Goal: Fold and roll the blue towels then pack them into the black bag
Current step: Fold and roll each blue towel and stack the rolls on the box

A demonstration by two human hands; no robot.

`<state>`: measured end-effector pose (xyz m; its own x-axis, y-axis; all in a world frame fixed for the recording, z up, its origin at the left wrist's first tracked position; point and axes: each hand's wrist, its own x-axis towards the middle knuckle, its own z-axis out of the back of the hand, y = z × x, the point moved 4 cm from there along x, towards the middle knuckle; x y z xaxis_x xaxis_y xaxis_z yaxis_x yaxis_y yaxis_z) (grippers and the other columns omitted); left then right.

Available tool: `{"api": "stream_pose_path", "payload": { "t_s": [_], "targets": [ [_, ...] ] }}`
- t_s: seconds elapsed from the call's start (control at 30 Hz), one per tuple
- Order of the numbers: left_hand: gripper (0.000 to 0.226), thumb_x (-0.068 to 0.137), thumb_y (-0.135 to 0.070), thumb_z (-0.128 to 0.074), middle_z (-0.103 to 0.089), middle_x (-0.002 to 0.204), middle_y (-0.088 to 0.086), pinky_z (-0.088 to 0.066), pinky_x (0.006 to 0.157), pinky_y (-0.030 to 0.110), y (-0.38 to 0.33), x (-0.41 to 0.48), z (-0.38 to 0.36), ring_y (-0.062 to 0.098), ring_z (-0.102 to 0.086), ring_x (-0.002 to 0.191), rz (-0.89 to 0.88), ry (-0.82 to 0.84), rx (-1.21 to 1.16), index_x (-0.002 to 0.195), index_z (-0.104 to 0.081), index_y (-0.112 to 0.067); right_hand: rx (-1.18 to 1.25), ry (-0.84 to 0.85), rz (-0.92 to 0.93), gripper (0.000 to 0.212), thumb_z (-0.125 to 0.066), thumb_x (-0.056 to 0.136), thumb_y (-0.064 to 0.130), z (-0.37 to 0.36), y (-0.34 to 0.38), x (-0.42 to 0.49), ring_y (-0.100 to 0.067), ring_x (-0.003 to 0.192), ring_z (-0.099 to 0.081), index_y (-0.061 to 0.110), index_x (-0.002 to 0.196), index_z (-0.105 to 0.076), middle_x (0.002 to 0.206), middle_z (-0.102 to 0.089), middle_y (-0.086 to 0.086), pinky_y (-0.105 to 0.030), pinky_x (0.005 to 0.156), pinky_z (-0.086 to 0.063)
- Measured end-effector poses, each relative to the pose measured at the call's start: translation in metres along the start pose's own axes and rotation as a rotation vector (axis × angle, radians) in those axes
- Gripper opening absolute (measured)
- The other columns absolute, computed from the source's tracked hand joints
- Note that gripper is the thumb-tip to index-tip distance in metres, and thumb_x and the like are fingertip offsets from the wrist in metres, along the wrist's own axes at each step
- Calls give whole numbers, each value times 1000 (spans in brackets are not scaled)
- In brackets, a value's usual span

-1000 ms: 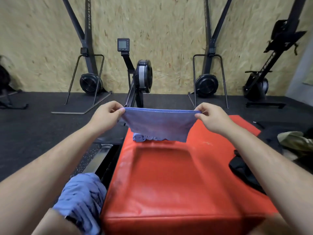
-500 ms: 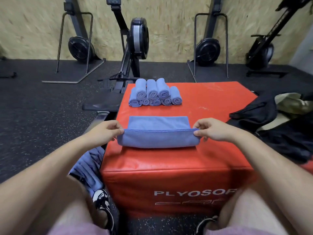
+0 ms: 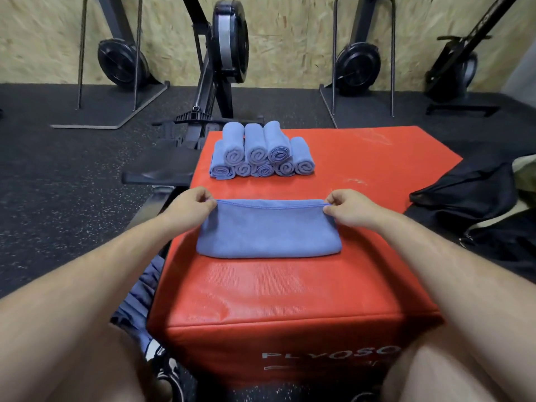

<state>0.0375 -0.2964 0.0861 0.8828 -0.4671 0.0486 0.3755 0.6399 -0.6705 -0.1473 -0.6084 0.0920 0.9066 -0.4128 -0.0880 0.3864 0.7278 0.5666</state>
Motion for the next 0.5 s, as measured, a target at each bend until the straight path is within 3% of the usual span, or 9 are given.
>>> {"api": "stream_pose_path", "payload": {
  "t_s": [0.07, 0.23, 0.33, 0.5],
  "targets": [
    [13, 94, -21, -58, -61, 71, -1, -40, 59, 30, 9, 4, -8, 17, -53, 64, 26, 2, 27, 86, -59, -10, -37, -22, -13, 10, -61, 92, 16, -4, -6, 7, -17, 70, -54, 19, 82, -62, 73, -61, 2, -28, 59, -38],
    [17, 97, -25, -56, -66, 85, 7, -43, 71, 36, 15, 15, -16, 26, -60, 79, 16, -105, 85, 90, -58, -10, -89, -108, -19, 6, -56, 93, 23, -13, -7, 20, -22, 84, -59, 21, 88, -60, 87, -66, 0, -30, 70, -40],
    [16, 97, -27, -56, -64, 86, 5, -38, 71, 33, 17, 23, -22, 27, -58, 83, 36, -147, 113, 90, -57, -13, -109, -137, -43, 6, -55, 95, 25, -15, -10, 25, -25, 89, -60, 20, 93, -59, 90, -65, -1, -30, 71, -37],
    [11, 97, -26, -58, -61, 85, 4, -35, 72, 31, 20, 34, -29, 27, -57, 84, 45, -179, 111, 91, -57, -16, -149, -193, -65, 15, -51, 98, 25, -18, -8, 35, -33, 99, -61, 12, 103, -58, 104, -68, -14, -33, 72, -37]
  ]
}}
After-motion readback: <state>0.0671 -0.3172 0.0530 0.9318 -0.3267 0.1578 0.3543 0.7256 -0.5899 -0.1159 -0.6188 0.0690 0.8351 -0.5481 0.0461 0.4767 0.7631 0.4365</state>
